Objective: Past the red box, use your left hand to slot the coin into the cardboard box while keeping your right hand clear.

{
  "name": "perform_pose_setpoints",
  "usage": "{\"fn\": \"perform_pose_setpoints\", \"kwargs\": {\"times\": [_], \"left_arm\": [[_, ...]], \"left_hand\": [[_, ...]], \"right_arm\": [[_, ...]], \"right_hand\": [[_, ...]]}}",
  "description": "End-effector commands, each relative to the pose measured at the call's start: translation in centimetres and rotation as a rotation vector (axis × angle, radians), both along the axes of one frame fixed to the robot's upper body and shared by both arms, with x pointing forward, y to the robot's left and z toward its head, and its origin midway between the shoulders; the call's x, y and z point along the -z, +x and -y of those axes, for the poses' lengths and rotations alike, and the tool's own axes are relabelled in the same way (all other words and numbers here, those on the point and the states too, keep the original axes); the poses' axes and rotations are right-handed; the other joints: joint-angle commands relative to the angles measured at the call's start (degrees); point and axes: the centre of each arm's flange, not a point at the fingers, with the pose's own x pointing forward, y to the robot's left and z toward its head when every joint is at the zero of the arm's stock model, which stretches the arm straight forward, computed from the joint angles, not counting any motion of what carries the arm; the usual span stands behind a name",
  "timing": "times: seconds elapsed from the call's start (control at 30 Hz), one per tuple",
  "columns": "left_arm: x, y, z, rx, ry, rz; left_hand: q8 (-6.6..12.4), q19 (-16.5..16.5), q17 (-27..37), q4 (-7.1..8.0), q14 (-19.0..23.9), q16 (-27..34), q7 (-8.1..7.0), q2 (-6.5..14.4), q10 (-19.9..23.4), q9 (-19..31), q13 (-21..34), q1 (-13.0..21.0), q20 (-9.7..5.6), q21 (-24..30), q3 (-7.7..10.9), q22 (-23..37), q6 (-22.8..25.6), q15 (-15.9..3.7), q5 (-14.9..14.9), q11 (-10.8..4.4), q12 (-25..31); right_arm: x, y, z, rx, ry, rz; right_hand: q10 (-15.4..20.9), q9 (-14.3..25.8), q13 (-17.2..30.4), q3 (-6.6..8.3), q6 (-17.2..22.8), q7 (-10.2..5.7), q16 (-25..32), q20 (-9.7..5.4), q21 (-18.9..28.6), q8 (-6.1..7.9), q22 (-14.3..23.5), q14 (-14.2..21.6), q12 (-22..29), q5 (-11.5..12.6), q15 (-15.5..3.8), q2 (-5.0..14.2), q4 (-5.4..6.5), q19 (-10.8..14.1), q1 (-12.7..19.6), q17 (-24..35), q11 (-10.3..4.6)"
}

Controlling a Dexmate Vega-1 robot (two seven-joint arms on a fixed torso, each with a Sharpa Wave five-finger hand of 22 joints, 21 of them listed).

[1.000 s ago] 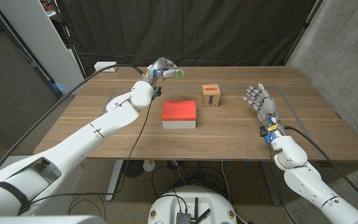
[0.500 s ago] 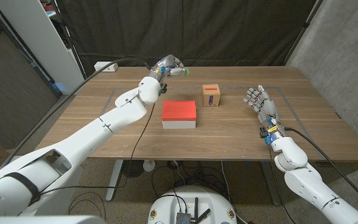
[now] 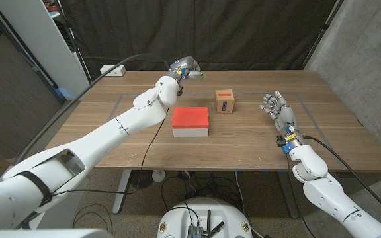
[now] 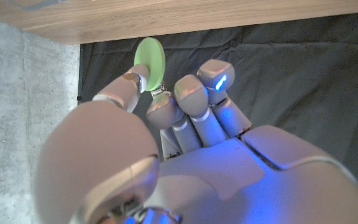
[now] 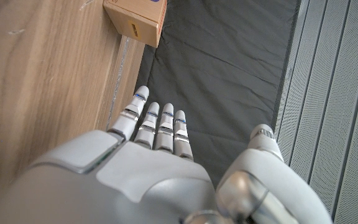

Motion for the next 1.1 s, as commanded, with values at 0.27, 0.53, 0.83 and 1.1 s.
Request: {"fn": "perform_pose_setpoints", "kwargs": {"times": [0.27,0.53,0.83,1.1], "left_arm": [[-1.3,1.2,4.6,-0.089,0.180,0.024],[-1.7,1.3,6.1,-0.114,0.254,0.014],[-1.3,0.9,8.0,-0.181,0.299,0.008],[-1.1,1.2,9.6,-0.203,0.322,-0.022]], "left_hand": [[1.06,-0.2,0.5,-0.04,-0.1,-0.3,0.58,1.8,-0.1,0.2,0.0,2.2,-4.10,0.0,-0.26,-0.1,2.4,-0.11,0.2,0.03,-0.2],[1.01,-0.2,0.6,-0.07,0.2,-0.3,0.60,1.8,-0.1,0.2,0.4,2.1,-4.07,0.1,-0.27,0.2,2.4,-0.13,0.2,0.05,0.1],[0.98,0.0,0.6,-0.09,0.2,-0.4,0.61,1.8,0.0,0.1,0.0,2.2,-4.10,0.1,-0.39,0.1,2.5,-0.14,0.2,0.03,-0.1],[1.02,-0.1,0.7,-0.12,0.4,-0.2,0.72,1.7,-0.2,0.3,0.6,2.2,-4.07,0.0,-0.36,0.3,2.5,-0.14,0.2,-0.11,0.3]], "right_arm": [[0.5,-0.6,0.0,0.010,0.001,-0.020],[0.5,-0.7,0.1,0.016,0.007,-0.018],[0.3,-0.6,0.0,0.012,0.002,-0.012],[0.6,-0.7,0.2,0.013,0.015,-0.011]], "right_hand": [[0.7,0.1,0.0,-0.12,0.6,1.08,0.0,0.38,-0.1,0.09,0.1,0.3,0.1,-0.2,-0.01,0.23,-0.31,0.3,0.5,-0.1,0.23],[0.7,0.1,0.0,-0.13,0.6,1.08,0.0,0.42,-0.1,0.07,0.1,0.4,0.1,-0.2,-0.01,0.25,-0.31,0.3,0.5,-0.1,0.17],[0.7,0.1,0.0,-0.14,0.6,1.06,0.0,0.46,-0.1,0.05,0.1,0.4,0.1,-0.2,-0.04,0.28,-0.30,0.3,0.5,-0.2,0.24],[0.8,0.1,0.0,-0.14,0.6,1.03,0.0,0.49,-0.1,0.06,0.1,0.3,0.1,-0.2,-0.04,0.31,-0.30,0.3,0.6,-0.2,0.17]]}}
